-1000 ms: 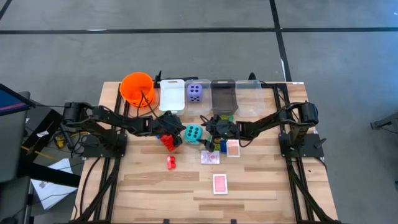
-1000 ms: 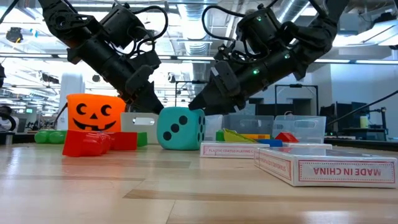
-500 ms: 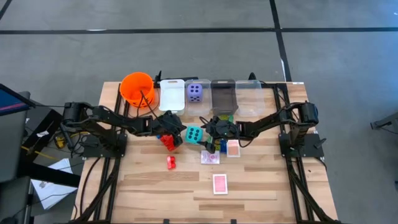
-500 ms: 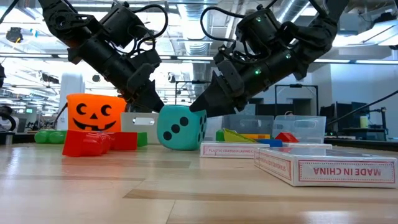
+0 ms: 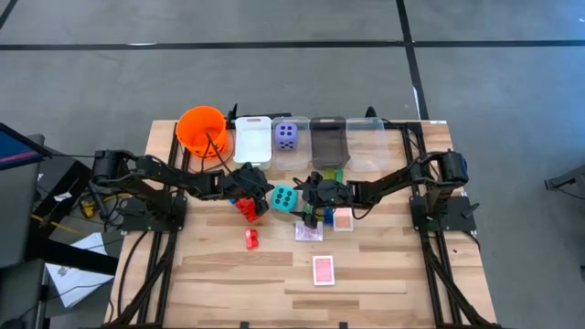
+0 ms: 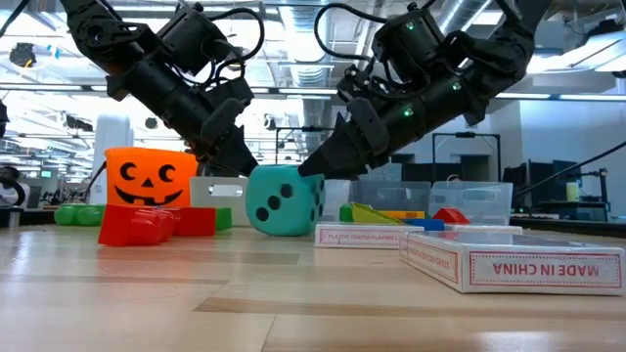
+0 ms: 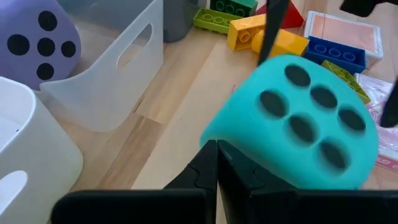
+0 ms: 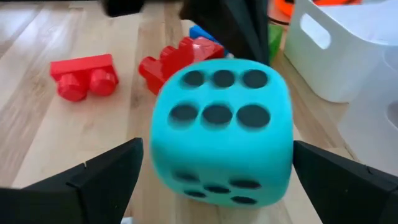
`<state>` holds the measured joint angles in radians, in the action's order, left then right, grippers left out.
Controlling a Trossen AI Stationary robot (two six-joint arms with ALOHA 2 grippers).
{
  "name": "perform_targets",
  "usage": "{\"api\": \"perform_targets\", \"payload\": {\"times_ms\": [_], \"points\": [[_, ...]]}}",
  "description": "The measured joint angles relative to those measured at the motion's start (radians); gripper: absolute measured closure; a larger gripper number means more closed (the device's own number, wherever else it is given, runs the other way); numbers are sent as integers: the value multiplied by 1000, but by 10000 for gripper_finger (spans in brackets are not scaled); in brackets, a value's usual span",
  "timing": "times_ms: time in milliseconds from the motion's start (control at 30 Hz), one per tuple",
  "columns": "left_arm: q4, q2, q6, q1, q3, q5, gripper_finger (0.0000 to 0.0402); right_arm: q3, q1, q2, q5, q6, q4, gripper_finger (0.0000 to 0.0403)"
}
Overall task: Pick & Place Toys
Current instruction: Put the light blue dice into the left transparent bin
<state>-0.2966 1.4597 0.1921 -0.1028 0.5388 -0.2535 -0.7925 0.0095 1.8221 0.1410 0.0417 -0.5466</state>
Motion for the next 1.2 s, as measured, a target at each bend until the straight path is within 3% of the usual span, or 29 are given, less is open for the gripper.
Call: {"api": "perform_targets", "payload": {"times_ms": [567, 833, 1200], "points": [[4, 0, 34, -18, 0, 0, 402, 0, 13, 0, 14, -23, -15, 3], [140, 0, 132, -17, 0, 18, 402, 0, 13, 0, 22, -23, -15, 3], [111, 0, 192, 0, 0, 162, 402, -1, 13, 0, 21, -15, -15, 3]]}}
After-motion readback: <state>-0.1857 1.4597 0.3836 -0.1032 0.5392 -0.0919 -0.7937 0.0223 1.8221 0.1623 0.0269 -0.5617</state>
